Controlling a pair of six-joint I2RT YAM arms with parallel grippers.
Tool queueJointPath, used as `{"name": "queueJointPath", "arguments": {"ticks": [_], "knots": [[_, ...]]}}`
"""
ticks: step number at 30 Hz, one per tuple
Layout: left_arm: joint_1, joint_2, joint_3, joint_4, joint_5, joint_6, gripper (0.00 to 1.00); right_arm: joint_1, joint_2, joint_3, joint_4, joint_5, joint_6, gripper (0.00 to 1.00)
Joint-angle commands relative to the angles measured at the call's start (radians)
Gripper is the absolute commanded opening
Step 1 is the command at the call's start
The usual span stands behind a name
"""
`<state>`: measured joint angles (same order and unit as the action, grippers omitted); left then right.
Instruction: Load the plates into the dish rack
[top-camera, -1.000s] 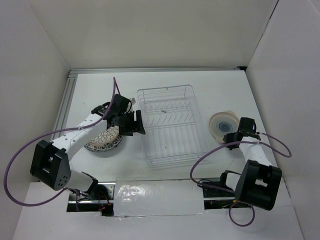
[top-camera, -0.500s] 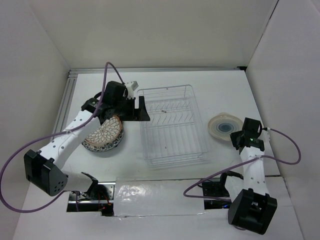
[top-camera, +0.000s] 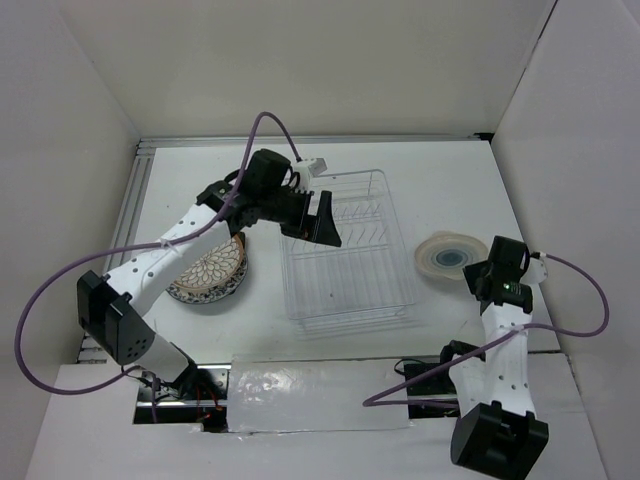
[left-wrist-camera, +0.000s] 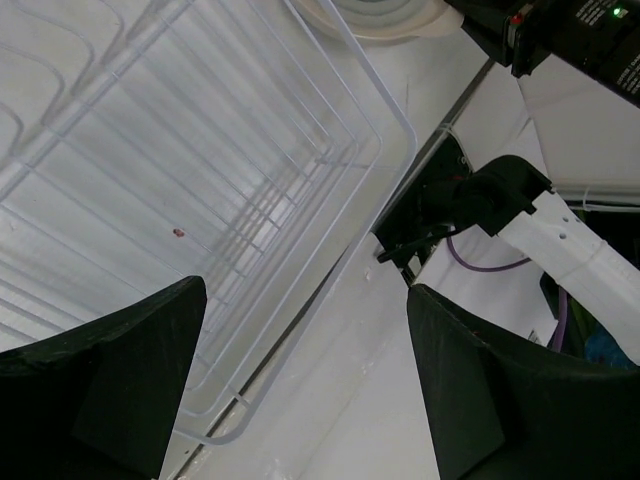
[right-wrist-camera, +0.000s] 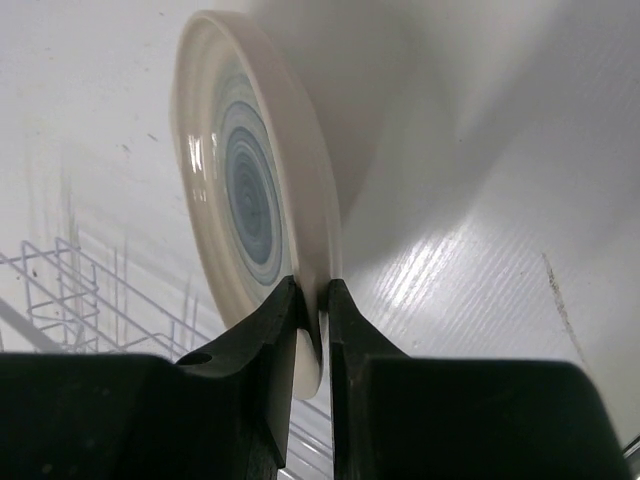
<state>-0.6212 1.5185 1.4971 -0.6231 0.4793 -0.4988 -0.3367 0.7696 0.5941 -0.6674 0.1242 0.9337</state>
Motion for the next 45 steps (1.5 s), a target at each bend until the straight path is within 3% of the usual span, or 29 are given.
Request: {"name": "queueJointPath", "arguments": {"ticks": [1,20,26,32,36,45], "knots": [[-0.012,0.009,0.032,0.030,0.058,0.013,0.94,-0.002,-0.065,0.101,0.098,-0.017,0.002,0.00],[-0.020,0.077,0.086,0.059,0.142,-0.021,0.96,-0.001,-0.101,0.300,0.055,-0.001,-0.027,0.00],[-0.022,0.115,0.084,0.115,0.243,-0.041,0.97,-0.002,-0.131,0.372,0.049,-0.018,-0.001,0.00],[-0.029,0.167,0.091,0.174,0.309,-0.108,0.99,-0.002,-0.131,0.421,0.078,-0.101,-0.001,0.00],[-0.029,0.180,0.052,0.299,0.369,-0.184,0.99,-0.001,-0.133,0.453,0.089,-0.159,-0.018,0.00],[-0.031,0.284,0.117,0.427,0.446,-0.294,0.99,-0.001,-0.136,0.444,0.161,-0.365,-0.027,0.00]]}}
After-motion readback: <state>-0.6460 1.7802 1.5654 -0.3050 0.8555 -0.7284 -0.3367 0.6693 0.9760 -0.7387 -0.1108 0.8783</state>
